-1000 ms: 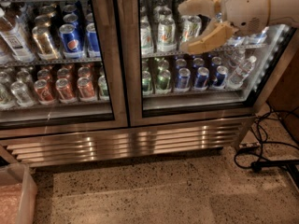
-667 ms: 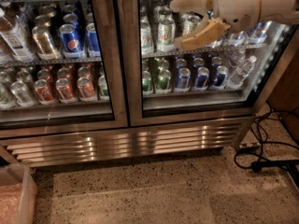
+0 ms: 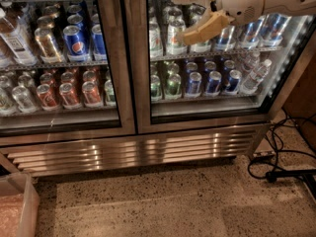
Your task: Open right fridge door
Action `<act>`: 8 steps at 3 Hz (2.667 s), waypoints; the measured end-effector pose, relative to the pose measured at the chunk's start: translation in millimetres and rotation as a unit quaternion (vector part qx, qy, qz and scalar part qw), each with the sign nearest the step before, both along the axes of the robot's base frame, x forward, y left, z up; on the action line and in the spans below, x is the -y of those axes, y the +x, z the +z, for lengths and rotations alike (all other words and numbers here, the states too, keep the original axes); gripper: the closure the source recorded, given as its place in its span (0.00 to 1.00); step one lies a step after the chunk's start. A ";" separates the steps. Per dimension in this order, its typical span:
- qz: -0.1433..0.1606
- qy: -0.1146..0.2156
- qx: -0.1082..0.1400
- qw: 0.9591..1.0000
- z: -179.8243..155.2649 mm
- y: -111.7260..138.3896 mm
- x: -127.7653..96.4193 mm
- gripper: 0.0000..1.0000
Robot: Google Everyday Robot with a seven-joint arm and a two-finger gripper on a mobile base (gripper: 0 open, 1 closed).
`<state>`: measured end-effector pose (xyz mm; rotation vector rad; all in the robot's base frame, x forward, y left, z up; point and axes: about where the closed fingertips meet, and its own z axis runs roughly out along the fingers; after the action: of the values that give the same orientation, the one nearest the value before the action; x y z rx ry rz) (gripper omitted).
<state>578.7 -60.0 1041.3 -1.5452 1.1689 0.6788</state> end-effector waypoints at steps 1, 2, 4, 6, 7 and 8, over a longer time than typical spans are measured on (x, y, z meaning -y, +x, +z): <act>0.007 -0.011 0.006 1.000 4.1 13.1 -16.2 0.42; 0.002 -0.035 0.018 0.999 7.5 28.9 -27.5 0.42; -0.052 -0.082 0.027 0.995 7.8 62.5 -35.2 0.37; -0.095 -0.101 0.022 0.990 2.1 90.7 -31.7 0.41; -0.107 -0.104 0.017 0.989 -0.5 103.9 -32.8 0.42; -0.097 -0.106 0.015 0.989 -2.2 107.4 -39.3 0.24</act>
Offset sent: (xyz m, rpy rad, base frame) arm 0.0506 0.0343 0.0139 -0.1342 -0.0676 -0.0212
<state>686.1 -20.8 1039.1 -1.5841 1.3839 0.4112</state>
